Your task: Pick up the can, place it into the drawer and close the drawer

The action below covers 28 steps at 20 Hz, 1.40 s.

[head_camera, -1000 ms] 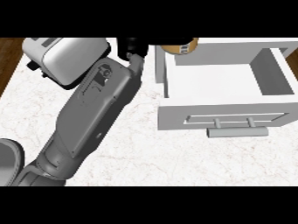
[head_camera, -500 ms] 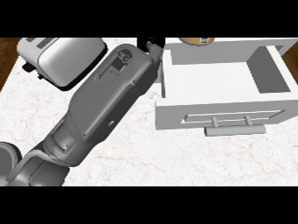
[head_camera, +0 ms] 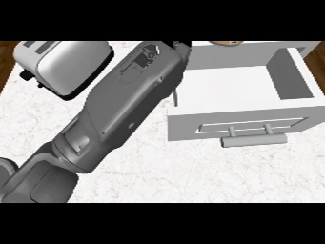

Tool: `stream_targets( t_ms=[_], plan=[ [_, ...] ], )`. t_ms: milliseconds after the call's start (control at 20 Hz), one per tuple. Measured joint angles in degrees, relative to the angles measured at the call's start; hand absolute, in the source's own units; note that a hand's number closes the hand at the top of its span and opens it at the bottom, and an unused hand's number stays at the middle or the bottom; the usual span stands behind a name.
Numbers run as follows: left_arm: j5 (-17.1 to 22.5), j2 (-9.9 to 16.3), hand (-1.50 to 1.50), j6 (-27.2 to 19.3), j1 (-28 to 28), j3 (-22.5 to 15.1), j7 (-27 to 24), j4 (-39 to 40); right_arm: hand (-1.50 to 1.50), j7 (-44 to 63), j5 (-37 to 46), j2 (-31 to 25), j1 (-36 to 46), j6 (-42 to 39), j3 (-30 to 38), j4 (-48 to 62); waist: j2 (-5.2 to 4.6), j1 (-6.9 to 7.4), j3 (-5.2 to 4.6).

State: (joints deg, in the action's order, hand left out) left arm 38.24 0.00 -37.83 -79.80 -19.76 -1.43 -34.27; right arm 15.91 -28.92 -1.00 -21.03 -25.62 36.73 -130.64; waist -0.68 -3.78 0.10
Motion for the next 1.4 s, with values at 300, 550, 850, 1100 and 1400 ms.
stream_targets(
  t_ms=[300,550,850,1100,1400],
  plan=[
    [5.64,0.0,1.5,-1.45,0.42,-4.98,-1.87,1.8,-1.5,1.08,-0.28,0.0,0.23,0.51,-0.22,-0.86,-0.05,-0.55,0.0],
    [8.11,0.0,-1.5,-2.58,-0.54,-8.64,-2.9,4.62,-1.5,0.94,-0.52,-0.06,0.4,0.15,-0.06,-0.89,-0.19,-1.02,0.02],
    [10.94,0.01,-1.5,-4.35,0.03,-11.73,-4.85,6.98,-1.5,1.6,-1.87,-0.97,1.09,0.34,0.62,-0.81,-0.39,-1.48,0.03],
    [13.32,0.0,-1.5,-6.27,-0.75,-13.66,-4.98,7.6,-1.5,2.55,-1.45,-1.19,1.59,0.77,0.35,-1.16,-0.39,-1.51,0.02],
    [16.34,0.0,-1.5,-7.63,-0.63,-15.01,-7.08,7.73,-1.5,2.83,-1.04,-1.27,2.56,1.09,0.03,-1.37,-0.5,-1.64,0.02]
  ],
)
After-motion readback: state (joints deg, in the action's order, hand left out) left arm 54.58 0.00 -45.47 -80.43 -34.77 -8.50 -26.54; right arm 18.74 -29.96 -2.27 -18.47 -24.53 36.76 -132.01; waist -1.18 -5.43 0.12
